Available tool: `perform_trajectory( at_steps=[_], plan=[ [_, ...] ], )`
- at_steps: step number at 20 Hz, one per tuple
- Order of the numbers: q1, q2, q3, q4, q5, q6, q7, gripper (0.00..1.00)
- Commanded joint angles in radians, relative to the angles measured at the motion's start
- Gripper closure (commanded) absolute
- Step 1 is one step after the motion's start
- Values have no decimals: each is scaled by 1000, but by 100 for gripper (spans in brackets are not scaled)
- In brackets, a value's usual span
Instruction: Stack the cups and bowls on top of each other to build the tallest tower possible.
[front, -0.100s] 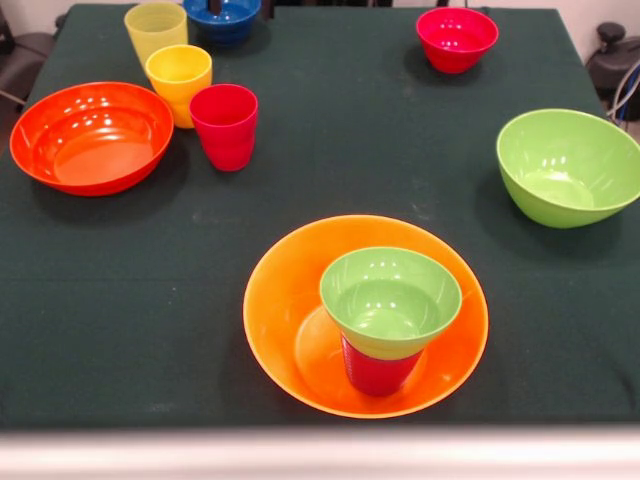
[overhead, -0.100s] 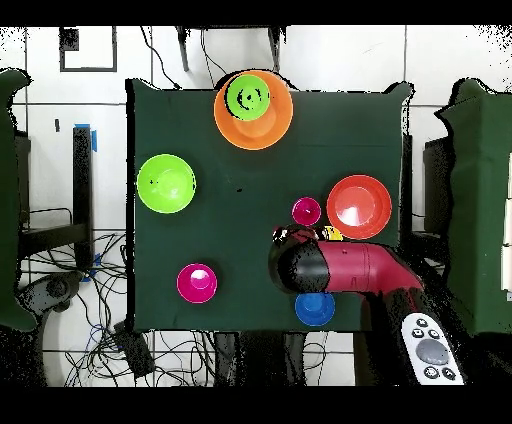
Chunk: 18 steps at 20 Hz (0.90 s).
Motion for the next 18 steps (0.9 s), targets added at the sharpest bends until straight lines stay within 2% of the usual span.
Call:
perform_trajectory(
  at_steps=[1,7,18],
  plan=[
    [53,81,93,-73,27,100,21,0],
    [54,101,98,-119,25,126,-4,0],
    [23,158,107,-154,-25,89,-51,0]
  ],
)
